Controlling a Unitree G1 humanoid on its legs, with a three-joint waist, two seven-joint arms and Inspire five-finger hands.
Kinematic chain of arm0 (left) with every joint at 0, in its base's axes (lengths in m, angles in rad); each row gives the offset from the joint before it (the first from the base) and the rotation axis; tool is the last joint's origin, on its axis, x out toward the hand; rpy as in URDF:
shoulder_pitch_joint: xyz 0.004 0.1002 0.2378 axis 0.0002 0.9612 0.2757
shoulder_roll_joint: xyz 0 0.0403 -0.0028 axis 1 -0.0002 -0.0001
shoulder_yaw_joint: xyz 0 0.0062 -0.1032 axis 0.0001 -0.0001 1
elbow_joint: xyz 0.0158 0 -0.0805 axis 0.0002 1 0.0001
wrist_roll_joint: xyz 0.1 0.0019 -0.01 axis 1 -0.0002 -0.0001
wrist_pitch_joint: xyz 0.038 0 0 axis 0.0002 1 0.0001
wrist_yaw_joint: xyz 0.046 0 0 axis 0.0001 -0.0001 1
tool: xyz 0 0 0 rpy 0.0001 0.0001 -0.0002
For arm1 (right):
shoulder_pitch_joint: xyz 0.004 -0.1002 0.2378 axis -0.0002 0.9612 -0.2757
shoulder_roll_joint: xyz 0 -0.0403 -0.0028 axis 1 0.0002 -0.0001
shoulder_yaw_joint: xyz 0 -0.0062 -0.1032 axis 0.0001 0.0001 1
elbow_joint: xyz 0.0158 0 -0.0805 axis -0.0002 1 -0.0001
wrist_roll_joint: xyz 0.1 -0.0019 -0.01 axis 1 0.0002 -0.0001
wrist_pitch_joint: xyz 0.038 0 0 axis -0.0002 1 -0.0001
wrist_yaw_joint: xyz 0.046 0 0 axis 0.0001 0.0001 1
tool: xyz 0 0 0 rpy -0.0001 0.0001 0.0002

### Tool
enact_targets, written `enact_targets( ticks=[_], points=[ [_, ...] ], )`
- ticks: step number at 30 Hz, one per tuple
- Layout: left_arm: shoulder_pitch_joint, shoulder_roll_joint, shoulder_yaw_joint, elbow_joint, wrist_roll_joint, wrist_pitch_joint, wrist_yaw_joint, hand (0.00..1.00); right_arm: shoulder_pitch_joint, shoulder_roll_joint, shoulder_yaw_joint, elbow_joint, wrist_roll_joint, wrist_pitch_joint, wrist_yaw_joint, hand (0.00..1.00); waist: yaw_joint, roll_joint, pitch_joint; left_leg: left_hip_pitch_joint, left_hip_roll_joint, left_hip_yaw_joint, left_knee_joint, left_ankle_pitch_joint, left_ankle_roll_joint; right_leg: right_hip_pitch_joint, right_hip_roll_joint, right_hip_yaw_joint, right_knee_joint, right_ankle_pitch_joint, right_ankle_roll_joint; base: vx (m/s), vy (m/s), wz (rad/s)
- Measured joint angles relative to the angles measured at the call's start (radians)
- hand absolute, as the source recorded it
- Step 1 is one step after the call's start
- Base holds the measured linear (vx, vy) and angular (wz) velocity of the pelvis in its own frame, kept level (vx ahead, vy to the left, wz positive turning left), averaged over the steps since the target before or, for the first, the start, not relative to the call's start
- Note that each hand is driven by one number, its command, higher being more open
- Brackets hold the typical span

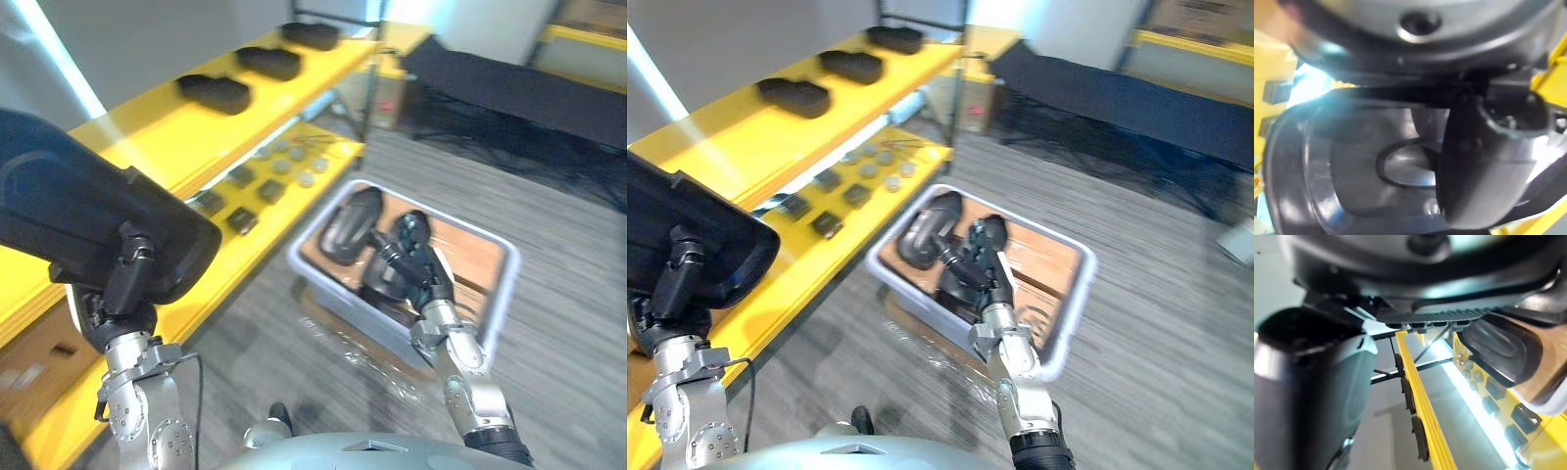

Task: Walk over and take three plastic housings, then place them on the shelf

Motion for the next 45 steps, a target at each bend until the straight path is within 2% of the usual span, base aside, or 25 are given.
enact_targets(
  ticks=[2, 3, 5, 9, 11, 13, 17, 23, 26, 29, 33, 34, 36, 37, 38, 39, 40, 42, 43, 45],
  points=[
    [-0.001, 0.015, 0.000, -0.001, 0.002, 0.000, 0.021, 0.00, 0.004, 0.007, 0.003, 0.000, 0.005, 0.000, 0.040, 1.00, -0.003, -0.007, 0.005, 0.009, -0.018, -0.009, -0.007, -0.003, 0.008, 0.003, -0.020, 0.029, 0.020, -0.009, 0.006, 0.02, 0.185, 0.27],
    [0.000, 0.027, 0.001, -0.001, 0.003, 0.001, 0.030, 0.00, 0.004, 0.010, 0.014, -0.003, 0.008, -0.002, 0.073, 1.00, -0.002, -0.017, 0.012, 0.016, -0.033, -0.005, -0.011, -0.008, 0.015, 0.004, -0.036, 0.048, 0.023, -0.019, 0.020, 0.00, 0.182, -0.09],
    [0.009, 0.027, -0.003, -0.002, 0.005, 0.004, 0.029, 0.00, 0.004, 0.009, 0.032, -0.005, 0.006, -0.010, 0.112, 1.00, -0.005, -0.015, 0.018, 0.020, -0.049, -0.002, -0.019, -0.014, 0.023, 0.002, -0.049, 0.056, 0.022, -0.019, 0.032, -0.01, 0.134, -0.08],
    [0.015, 0.028, -0.027, -0.003, 0.007, 0.028, -0.019, 0.00, 0.009, 0.000, 0.069, -0.006, -0.005, -0.020, 0.118, 1.00, -0.030, -0.010, 0.023, 0.017, -0.084, -0.047, -0.059, -0.005, 0.042, -0.003, -0.050, 0.094, 0.026, -0.034, 0.028, -0.03, 0.097, 0.30],
    [0.016, 0.031, -0.068, -0.003, 0.010, 0.030, -0.065, 0.00, 0.030, -0.004, 0.067, -0.019, -0.004, -0.030, 0.107, 1.00, -0.031, -0.010, 0.023, 0.015, -0.106, -0.103, -0.080, 0.010, 0.055, 0.006, -0.046, 0.144, 0.026, -0.052, 0.022, -0.01, 0.075, 0.80],
    [0.017, 0.036, -0.097, -0.003, 0.042, 0.030, -0.114, 0.00, 0.035, -0.010, 0.070, -0.032, -0.004, -0.030, 0.090, 1.00, -0.027, -0.006, 0.026, 0.015, -0.126, -0.158, -0.104, 0.041, 0.064, 0.018, -0.048, 0.152, 0.042, -0.065, 0.031, 0.01, 0.033, 0.82],
    [0.021, 0.049, -0.098, -0.008, 0.087, 0.030, -0.156, 0.00, 0.032, -0.026, 0.077, -0.035, -0.009, -0.034, 0.090, 1.00, -0.020, -0.002, 0.029, 0.015, -0.133, -0.212, -0.116, 0.069, 0.061, 0.033, -0.048, 0.166, 0.073, -0.085, 0.029, -0.01, -0.016, 0.52],
    [0.026, 0.066, -0.128, -0.009, 0.087, 0.030, -0.155, 0.00, 0.032, -0.057, 0.088, -0.036, -0.025, -0.071, 0.091, 1.00, -0.018, 0.006, 0.040, 0.011, -0.131, -0.231, -0.107, 0.077, 0.051, 0.035, -0.048, 0.190, 0.110, -0.130, 0.043, -0.05, -0.047, 0.13],
    [0.027, 0.066, -0.155, -0.009, 0.089, 0.030, -0.150, 0.00, 0.028, -0.070, 0.088, -0.039, -0.025, -0.079, 0.092, 1.00, -0.020, 0.014, 0.049, -0.034, -0.124, -0.231, -0.043, 0.048, 0.052, 0.010, -0.053, 0.193, 0.142, -0.145, 0.046, -0.06, 0.002, 0.01],
    [0.030, 0.067, -0.157, -0.009, 0.127, 0.030, -0.133, 0.00, 0.026, -0.072, 0.088, -0.040, -0.024, -0.098, 0.090, 1.00, -0.018, 0.009, 0.074, -0.063, -0.122, -0.222, 0.055, -0.009, 0.053, -0.004, -0.094, 0.203, 0.223, -0.194, 0.053, -0.05, 0.046, -0.02],
    [0.026, 0.081, -0.127, -0.010, 0.129, 0.030, -0.139, 0.00, -0.006, -0.055, 0.089, -0.040, 0.074, -0.109, 0.107, 1.00, -0.001, -0.024, 0.095, -0.100, -0.130, -0.185, 0.232, -0.118, 0.068, -0.011, -0.186, 0.198, 0.351, -0.274, 0.070, 0.02, 0.075, 0.05],
    [0.019, 0.087, -0.105, -0.010, 0.129, 0.030, -0.143, 0.00, -0.016, -0.041, 0.085, -0.041, 0.100, -0.110, 0.114, 1.00, -0.001, -0.030, 0.099, -0.104, -0.136, -0.180, 0.277, -0.155, 0.075, 0.001, -0.213, 0.186, 0.395, -0.282, 0.067, 0.10, 0.070, 0.32],
    [0.011, 0.096, -0.075, -0.010, 0.130, 0.030, -0.152, 0.00, -0.022, -0.039, 0.067, -0.042, 0.111, -0.114, 0.114, 1.00, -0.007, -0.042, 0.103, -0.097, -0.169, -0.207, 0.285, -0.177, 0.087, -0.034, -0.277, 0.191, 0.555, -0.255, 0.022, 0.13, 0.083, 0.51],
    [0.006, 0.112, -0.070, -0.010, 0.129, 0.030, -0.161, 0.00, -0.021, -0.041, 0.059, -0.042, 0.112, -0.114, 0.112, 1.00, -0.005, -0.044, 0.105, -0.075, -0.187, -0.227, 0.262, -0.175, 0.096, -0.086, -0.318, 0.229, 0.677, -0.194, -0.045, 0.18, 0.124, 0.52],
    [0.007, 0.124, -0.065, -0.010, 0.129, 0.030, -0.168, 0.00, -0.021, -0.041, 0.054, -0.041, 0.111, -0.114, 0.112, 1.00, -0.006, -0.044, 0.107, -0.047, -0.198, -0.248, 0.224, -0.168, 0.110, -0.135, -0.341, 0.281, 0.763, -0.140, -0.056, 0.25, 0.142, 0.49],
    [0.006, 0.133, -0.052, -0.010, 0.130, 0.028, -0.167, 0.00, -0.023, -0.033, 0.053, -0.041, 0.106, -0.115, 0.114, 1.00, -0.005, -0.042, 0.107, -0.010, -0.202, -0.263, 0.178, -0.155, 0.127, -0.187, -0.335, 0.328, 0.825, -0.164, -0.035, 0.23, 0.103, 0.29],
    [0.007, 0.135, -0.047, -0.010, 0.130, 0.027, -0.161, 0.00, -0.024, -0.032, 0.053, -0.042, 0.105, -0.115, 0.116, 1.00, -0.004, -0.038, 0.106, 0.006, -0.200, -0.268, 0.160, -0.152, 0.127, -0.202, -0.325, 0.329, 0.819, -0.183, -0.032, 0.23, 0.092, 0.23],
    [0.005, 0.147, -0.028, -0.016, 0.130, 0.024, -0.149, 0.00, -0.046, -0.032, 0.041, -0.043, 0.114, -0.115, 0.127, 1.00, -0.002, -0.032, 0.105, 0.049, -0.199, -0.280, 0.110, -0.151, 0.099, -0.271, -0.268, 0.327, 0.676, -0.205, -0.044, 0.21, 0.084, 0.08],
    [0.003, 0.150, -0.027, -0.018, 0.130, 0.024, -0.145, 0.00, -0.055, -0.033, 0.031, -0.043, 0.115, -0.115, 0.134, 1.00, -0.002, -0.030, 0.104, 0.052, -0.199, -0.283, 0.104, -0.152, 0.098, -0.298, -0.256, 0.331, 0.632, -0.204, -0.042, 0.20, 0.063, 0.05],
    [-0.009, 0.170, -0.033, -0.026, 0.130, 0.026, -0.119, 0.00, -0.087, -0.043, 0.000, -0.045, 0.119, -0.115, 0.144, 1.00, -0.008, -0.023, 0.103, 0.054, -0.196, -0.296, 0.095, -0.162, 0.092, -0.391, -0.220, 0.393, 0.466, -0.168, 0.004, 0.24, 0.027, 0.20]
  ],
)
